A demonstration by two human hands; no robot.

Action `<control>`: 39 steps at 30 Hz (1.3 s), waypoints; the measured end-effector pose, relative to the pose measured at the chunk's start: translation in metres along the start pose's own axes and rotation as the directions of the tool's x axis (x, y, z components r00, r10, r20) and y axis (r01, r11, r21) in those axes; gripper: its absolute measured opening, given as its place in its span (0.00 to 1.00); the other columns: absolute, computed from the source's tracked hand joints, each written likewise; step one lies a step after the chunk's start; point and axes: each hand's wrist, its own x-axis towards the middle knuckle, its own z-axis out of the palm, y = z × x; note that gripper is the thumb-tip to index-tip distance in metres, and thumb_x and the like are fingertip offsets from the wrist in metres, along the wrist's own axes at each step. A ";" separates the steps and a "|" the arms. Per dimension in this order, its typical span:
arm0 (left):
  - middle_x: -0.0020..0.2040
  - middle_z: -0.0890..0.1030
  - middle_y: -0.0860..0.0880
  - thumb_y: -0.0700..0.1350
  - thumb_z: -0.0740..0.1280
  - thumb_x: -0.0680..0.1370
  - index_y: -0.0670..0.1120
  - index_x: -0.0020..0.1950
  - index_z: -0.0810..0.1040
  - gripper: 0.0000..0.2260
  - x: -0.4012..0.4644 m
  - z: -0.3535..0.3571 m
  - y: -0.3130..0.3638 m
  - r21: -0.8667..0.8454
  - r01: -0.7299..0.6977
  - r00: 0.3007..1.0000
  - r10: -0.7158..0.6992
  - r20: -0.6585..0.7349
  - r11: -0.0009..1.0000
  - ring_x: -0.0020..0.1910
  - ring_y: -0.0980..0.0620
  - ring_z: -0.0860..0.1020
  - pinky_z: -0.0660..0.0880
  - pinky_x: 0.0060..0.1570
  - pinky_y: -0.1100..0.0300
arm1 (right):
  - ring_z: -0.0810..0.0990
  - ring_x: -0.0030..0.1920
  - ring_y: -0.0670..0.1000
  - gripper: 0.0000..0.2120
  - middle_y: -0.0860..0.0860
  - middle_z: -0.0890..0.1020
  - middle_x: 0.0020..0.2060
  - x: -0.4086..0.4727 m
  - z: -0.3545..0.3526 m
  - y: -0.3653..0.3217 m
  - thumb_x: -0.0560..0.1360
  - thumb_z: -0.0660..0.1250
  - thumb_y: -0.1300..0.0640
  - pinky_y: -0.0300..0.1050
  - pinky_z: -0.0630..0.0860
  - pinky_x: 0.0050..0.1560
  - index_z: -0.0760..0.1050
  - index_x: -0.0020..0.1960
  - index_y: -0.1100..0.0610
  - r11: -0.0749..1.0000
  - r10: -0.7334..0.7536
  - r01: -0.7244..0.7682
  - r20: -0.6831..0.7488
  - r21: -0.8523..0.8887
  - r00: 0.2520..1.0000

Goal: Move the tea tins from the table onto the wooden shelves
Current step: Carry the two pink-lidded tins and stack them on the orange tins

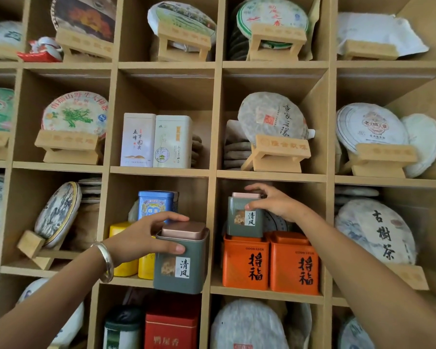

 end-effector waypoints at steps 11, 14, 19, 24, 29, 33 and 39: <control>0.55 0.82 0.52 0.51 0.80 0.60 0.60 0.58 0.79 0.27 0.003 0.005 -0.004 -0.007 -0.003 1.000 0.003 0.007 1.000 0.54 0.53 0.81 0.79 0.46 0.61 | 0.77 0.56 0.50 0.30 0.52 0.77 0.57 0.000 -0.004 -0.001 0.64 0.78 0.57 0.49 0.76 0.59 0.71 0.62 0.43 0.999 0.004 -0.003 0.010 -0.044 1.000; 0.55 0.82 0.51 0.47 0.81 0.62 0.59 0.58 0.79 0.26 0.004 0.006 -0.005 -0.005 0.002 1.000 -0.002 0.010 1.000 0.53 0.52 0.81 0.79 0.47 0.59 | 0.77 0.58 0.51 0.31 0.53 0.77 0.59 0.001 -0.006 -0.001 0.64 0.78 0.57 0.51 0.76 0.61 0.71 0.63 0.44 0.999 0.006 -0.005 0.024 -0.043 1.000; 0.52 0.83 0.53 0.45 0.78 0.64 0.59 0.58 0.80 0.24 0.007 0.010 -0.004 -0.024 -0.009 1.000 0.010 0.014 1.000 0.52 0.52 0.82 0.79 0.45 0.62 | 0.77 0.60 0.53 0.39 0.54 0.75 0.61 0.000 -0.005 0.000 0.60 0.80 0.52 0.54 0.74 0.63 0.68 0.67 0.44 0.999 0.034 -0.034 0.017 -0.026 0.999; 0.52 0.83 0.55 0.48 0.80 0.63 0.61 0.57 0.79 0.25 0.010 0.014 -0.004 -0.001 -0.018 1.000 0.018 0.023 1.000 0.52 0.54 0.82 0.79 0.46 0.61 | 0.76 0.60 0.52 0.41 0.53 0.74 0.62 0.000 -0.003 0.005 0.59 0.81 0.50 0.53 0.73 0.64 0.66 0.68 0.45 0.997 0.063 -0.063 0.002 -0.035 0.998; 0.55 0.82 0.51 0.48 0.80 0.63 0.60 0.59 0.79 0.26 0.012 0.014 -0.007 0.004 -0.010 1.000 0.010 0.026 1.000 0.54 0.52 0.81 0.79 0.48 0.59 | 0.76 0.59 0.49 0.40 0.52 0.75 0.63 0.001 -0.003 0.006 0.60 0.81 0.52 0.51 0.74 0.63 0.67 0.68 0.45 0.998 0.059 -0.059 0.007 -0.012 0.998; 0.55 0.82 0.51 0.44 0.79 0.66 0.60 0.58 0.79 0.24 0.013 0.013 -0.009 -0.007 -0.007 1.000 0.007 0.027 1.000 0.54 0.52 0.81 0.79 0.48 0.60 | 0.75 0.62 0.52 0.40 0.54 0.73 0.64 0.000 -0.003 0.006 0.60 0.81 0.53 0.53 0.73 0.65 0.67 0.68 0.45 0.998 0.064 -0.064 0.006 -0.008 0.998; 0.54 0.83 0.51 0.46 0.78 0.64 0.59 0.58 0.79 0.24 0.014 0.014 -0.011 -0.030 -0.017 1.000 0.018 0.023 0.999 0.53 0.53 0.82 0.79 0.46 0.62 | 0.74 0.63 0.53 0.44 0.54 0.72 0.65 -0.004 -0.003 0.001 0.60 0.81 0.53 0.55 0.72 0.65 0.65 0.71 0.47 0.998 0.060 -0.060 0.014 -0.021 0.998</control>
